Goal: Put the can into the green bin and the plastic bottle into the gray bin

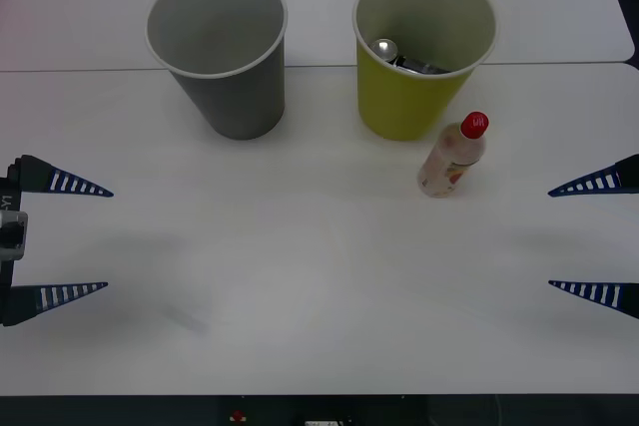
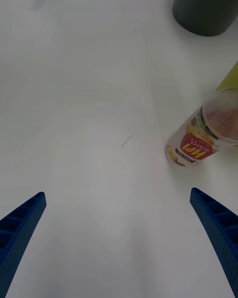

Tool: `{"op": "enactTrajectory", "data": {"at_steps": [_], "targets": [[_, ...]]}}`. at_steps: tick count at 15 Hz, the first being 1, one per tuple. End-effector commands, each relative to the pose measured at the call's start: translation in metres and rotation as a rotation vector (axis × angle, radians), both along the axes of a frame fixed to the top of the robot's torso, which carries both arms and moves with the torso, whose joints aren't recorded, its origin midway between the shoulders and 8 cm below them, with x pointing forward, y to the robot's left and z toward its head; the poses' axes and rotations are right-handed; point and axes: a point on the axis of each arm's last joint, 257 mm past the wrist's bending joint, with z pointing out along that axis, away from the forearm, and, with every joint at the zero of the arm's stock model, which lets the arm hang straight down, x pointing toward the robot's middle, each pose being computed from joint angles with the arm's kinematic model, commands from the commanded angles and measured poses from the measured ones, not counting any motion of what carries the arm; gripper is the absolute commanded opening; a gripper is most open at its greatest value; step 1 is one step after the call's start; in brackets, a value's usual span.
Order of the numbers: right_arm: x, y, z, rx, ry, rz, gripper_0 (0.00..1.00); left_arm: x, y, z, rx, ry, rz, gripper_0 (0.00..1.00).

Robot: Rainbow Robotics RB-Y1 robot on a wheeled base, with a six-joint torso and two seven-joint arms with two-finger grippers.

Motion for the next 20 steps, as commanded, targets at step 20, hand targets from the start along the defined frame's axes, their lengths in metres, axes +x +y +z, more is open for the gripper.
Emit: {"op": "enactTrajectory", "data": {"at_steps": [20], "targets": [[0.031, 0.005, -0.022, 0.465, 0.061, -0.261, 1.00, 0.000, 0.000, 0.000, 0.000, 0.000, 0.000, 1.00]]}}
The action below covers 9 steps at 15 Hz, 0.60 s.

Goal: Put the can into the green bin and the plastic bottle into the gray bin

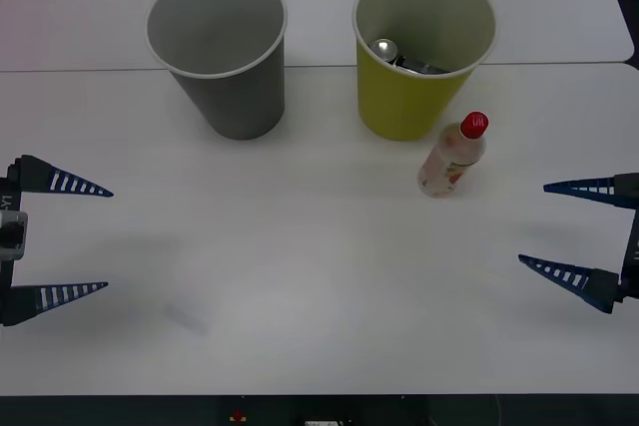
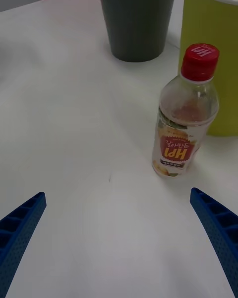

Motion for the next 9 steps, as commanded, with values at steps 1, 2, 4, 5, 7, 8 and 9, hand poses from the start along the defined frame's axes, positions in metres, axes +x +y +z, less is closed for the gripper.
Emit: {"op": "enactTrajectory", "data": {"at_steps": [1, 2, 4, 5, 7, 8, 9], "targets": [[0.006, 0.002, -0.008, 0.059, -0.001, -0.048, 1.00, 0.000, 0.000, 0.000, 0.000, 0.000, 0.000, 1.00], [0.009, 0.002, -0.013, 0.082, 0.005, -0.066, 1.00, 0.000, 0.000, 0.000, 0.000, 0.000, 0.000, 1.00], [0.013, 0.007, -0.022, 0.145, 0.029, -0.088, 1.00, 0.000, 0.000, 0.000, 0.000, 0.000, 0.000, 1.00], [0.016, 0.010, -0.025, 0.173, 0.021, -0.095, 1.00, 0.000, 0.000, 0.000, 0.000, 0.000, 0.000, 1.00], [0.023, 0.014, -0.033, 0.234, 0.013, -0.108, 1.00, 0.000, 0.000, 0.000, 0.000, 0.000, 0.000, 1.00], [0.027, 0.017, -0.038, 0.262, 0.010, -0.115, 1.00, 0.000, 0.000, 0.000, 0.000, 0.000, 0.000, 1.00], [0.031, 0.018, -0.042, 0.276, -0.002, -0.120, 1.00, 0.000, 0.000, 0.000, 0.000, 0.000, 0.000, 1.00]]}}
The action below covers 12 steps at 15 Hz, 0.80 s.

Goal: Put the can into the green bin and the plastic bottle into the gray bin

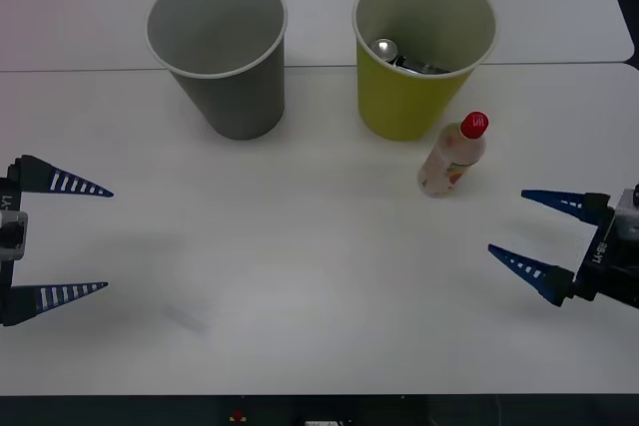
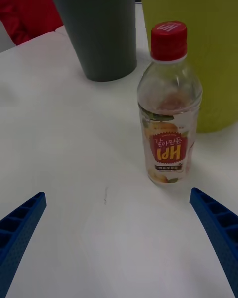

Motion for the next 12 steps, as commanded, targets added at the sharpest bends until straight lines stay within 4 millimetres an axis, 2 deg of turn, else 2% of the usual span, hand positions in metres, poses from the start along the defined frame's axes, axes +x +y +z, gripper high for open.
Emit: {"op": "enactTrajectory", "data": {"at_steps": [1, 4, 12], "targets": [[0.013, 0.003, -0.013, 0.048, -0.025, -0.025, 1.00, 0.000, 0.000, 0.000, 0.000, 0.000, 0.000, 1.00], [0.032, 0.002, -0.020, 0.068, -0.057, -0.065, 1.00, 0.000, 0.000, 0.000, 0.000, 0.000, 0.000, 1.00], [0.065, 0.029, -0.027, 0.140, -0.085, -0.117, 1.00, 0.000, 0.000, 0.000, 0.000, 0.000, 0.000, 1.00]]}}
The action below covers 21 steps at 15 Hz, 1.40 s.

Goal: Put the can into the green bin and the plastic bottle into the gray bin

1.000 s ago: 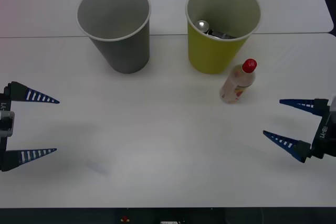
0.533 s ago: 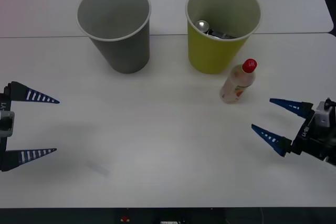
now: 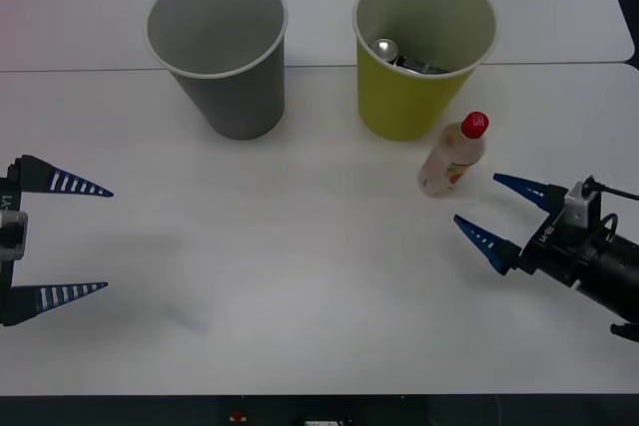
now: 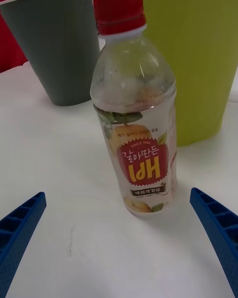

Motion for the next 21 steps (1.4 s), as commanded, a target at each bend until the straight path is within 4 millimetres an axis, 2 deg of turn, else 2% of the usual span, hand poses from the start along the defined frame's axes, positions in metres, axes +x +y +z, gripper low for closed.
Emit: {"op": "enactTrajectory", "data": {"at_steps": [1, 10, 20, 21], "targets": [[0.009, 0.011, -0.001, 0.011, -0.010, -0.013, 1.00, 0.000, 0.000, 0.000, 0.000, 0.000, 0.000, 1.00], [0.052, 0.042, 0.007, -0.014, -0.061, -0.091, 1.00, 0.000, 0.000, 0.000, 0.000, 0.000, 0.000, 1.00], [0.075, 0.064, 0.012, -0.041, -0.078, -0.122, 1.00, 0.000, 0.000, 0.000, 0.000, 0.000, 0.000, 1.00], [0.075, 0.064, 0.012, -0.045, -0.080, -0.122, 0.92, 0.000, 0.000, 0.000, 0.000, 0.000, 0.000, 1.00]]}}
